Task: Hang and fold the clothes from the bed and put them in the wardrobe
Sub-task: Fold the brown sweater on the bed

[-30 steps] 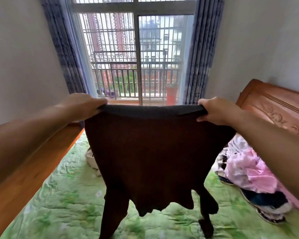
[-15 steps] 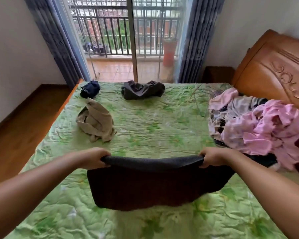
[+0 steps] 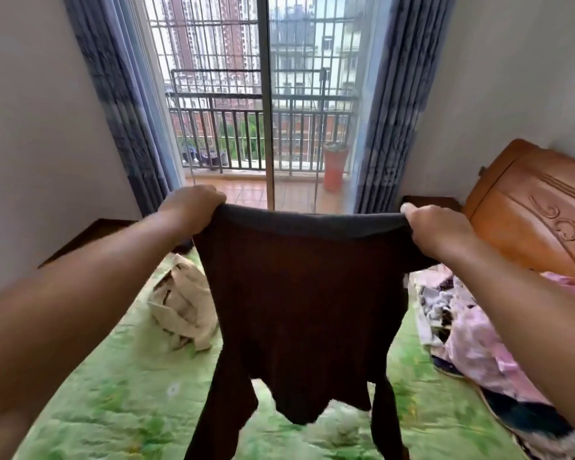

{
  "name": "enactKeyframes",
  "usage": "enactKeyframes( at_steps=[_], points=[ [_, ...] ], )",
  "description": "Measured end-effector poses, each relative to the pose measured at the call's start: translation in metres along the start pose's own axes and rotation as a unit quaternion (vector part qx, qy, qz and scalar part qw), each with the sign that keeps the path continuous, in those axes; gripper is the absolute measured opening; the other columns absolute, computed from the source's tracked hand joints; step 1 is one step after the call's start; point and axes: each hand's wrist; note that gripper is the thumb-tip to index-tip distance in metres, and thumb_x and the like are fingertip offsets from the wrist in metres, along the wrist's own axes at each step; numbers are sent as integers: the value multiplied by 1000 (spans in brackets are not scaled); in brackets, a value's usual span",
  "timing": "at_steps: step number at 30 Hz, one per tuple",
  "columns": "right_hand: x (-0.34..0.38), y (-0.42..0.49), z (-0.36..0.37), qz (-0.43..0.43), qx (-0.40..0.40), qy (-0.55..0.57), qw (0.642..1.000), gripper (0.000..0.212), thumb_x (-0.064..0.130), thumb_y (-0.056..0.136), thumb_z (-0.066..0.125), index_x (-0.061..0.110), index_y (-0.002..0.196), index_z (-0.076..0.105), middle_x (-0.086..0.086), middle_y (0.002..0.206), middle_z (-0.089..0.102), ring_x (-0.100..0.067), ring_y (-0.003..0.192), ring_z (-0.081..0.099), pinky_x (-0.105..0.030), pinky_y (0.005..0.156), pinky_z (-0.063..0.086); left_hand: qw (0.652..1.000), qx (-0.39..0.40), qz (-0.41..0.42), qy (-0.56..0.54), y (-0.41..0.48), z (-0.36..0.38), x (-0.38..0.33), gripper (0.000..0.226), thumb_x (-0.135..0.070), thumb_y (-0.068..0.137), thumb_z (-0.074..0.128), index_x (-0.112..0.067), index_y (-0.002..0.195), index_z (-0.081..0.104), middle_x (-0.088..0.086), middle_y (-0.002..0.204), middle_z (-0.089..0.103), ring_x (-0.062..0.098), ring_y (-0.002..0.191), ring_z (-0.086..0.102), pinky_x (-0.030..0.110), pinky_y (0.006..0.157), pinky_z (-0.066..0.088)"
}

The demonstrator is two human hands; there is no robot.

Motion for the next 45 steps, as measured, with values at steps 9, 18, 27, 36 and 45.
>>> enactKeyframes(
  at_steps=[9,18,27,36,45],
  points=[
    [-48,13,-119,-37,-239,-114,964,24,6,86,60,17,106,54,-7,78,61,-32,64,63,-32,53,43,981,-167,2,100,13,-115,29,20,-20,96,50,-32,112,49,-2,91,63,24,72,64,28,50,33],
    [-14,-90,-39,-135,-112,-85,981,10,24,96,54,24,106,53,-1,91,65,-29,82,70,-33,58,39,994,-44,88,56,-92,-23,-25,22,-22,95,51,-32,114,55,-6,103,65,20,96,63,40,78,55],
    [55,-251,177,-216,241,-2,946,15,29,100,48,25,114,50,-8,109,65,-31,99,67,-37,68,47,959,206,195,17,-244,178,-143,30,-22,96,53,-31,124,56,-3,120,62,21,113,61,33,79,44],
    [112,-417,342,-254,433,23,864,18,16,98,45,19,112,55,-12,112,66,-36,105,65,-42,79,49,876,400,269,-1,-395,330,-233,28,-11,95,50,-24,115,64,2,120,53,26,110,59,38,78,48],
    [130,-505,447,-250,545,30,800,23,6,93,44,20,112,46,-12,105,62,-35,95,64,-40,63,40,819,520,240,32,-476,430,-284,30,-6,97,46,-16,120,64,11,123,50,33,97,69,37,65,43]
  ],
)
Point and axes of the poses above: each hand's wrist, its own y-axis towards the middle knuckle, its own z-axis out of the palm, x = y × z
